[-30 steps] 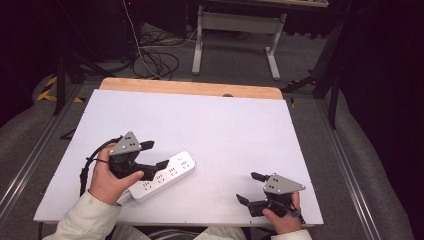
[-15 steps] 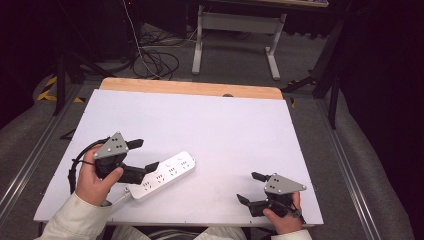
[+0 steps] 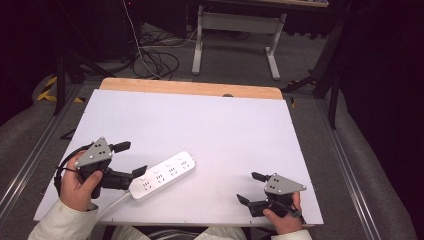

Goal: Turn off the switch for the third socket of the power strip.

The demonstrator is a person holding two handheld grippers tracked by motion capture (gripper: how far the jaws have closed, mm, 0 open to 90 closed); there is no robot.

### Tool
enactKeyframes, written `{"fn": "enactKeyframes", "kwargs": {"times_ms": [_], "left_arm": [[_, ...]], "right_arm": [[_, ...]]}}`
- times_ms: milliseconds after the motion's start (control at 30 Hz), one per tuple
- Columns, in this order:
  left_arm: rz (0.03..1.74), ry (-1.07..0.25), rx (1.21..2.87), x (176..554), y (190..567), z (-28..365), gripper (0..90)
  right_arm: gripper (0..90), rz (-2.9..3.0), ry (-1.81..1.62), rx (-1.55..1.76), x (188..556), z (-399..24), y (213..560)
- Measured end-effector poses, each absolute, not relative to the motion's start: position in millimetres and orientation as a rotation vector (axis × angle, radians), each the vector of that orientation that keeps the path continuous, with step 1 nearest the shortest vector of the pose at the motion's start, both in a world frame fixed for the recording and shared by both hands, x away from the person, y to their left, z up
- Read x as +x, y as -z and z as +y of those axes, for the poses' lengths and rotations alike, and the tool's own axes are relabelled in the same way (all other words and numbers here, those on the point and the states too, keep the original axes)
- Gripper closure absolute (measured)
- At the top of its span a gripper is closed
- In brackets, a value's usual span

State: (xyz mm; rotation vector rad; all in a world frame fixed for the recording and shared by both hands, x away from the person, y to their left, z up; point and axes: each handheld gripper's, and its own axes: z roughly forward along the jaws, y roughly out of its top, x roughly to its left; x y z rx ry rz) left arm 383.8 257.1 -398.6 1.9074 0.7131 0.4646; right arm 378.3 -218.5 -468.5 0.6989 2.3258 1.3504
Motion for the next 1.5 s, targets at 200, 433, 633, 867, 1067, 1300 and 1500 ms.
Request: {"fn": "enactKeyframes", "kwargs": {"times_ms": [200,433,633,867,1067,1300,1500], "left_arm": [[0.704,-0.457,1.905,384.2,406.6,274.2,9.0],[0.689,-0.404,1.93,382.0,417.4,283.3,5.6],[0.711,-0.398,1.908,377.4,428.1,291.5,6.3],[0.736,-0.401,1.873,371.2,442.3,306.1,8.0],[0.744,-0.413,1.881,365.5,453.1,314.7,8.0],[0.808,-0.44,1.86,358.4,460.6,322.0,7.2],[0.88,-0.469,1.782,353.8,466.4,326.9,7.0]], "right_arm": [[14.9,2.323,-1.351,0.701,378.1,-218.6,468.4],[15.0,2.326,-1.349,0.7,378.4,-218.4,468.6],[14.9,2.327,-1.346,0.701,378.3,-218.2,468.7],[14.9,2.327,-1.345,0.702,378.4,-217.9,469.0],[15.0,2.329,-1.342,0.702,378.9,-217.7,469.5],[14.9,2.326,-1.345,0.713,379.4,-218.7,469.6],[14.9,2.326,-1.344,0.711,379.5,-218.5,469.6]]}}
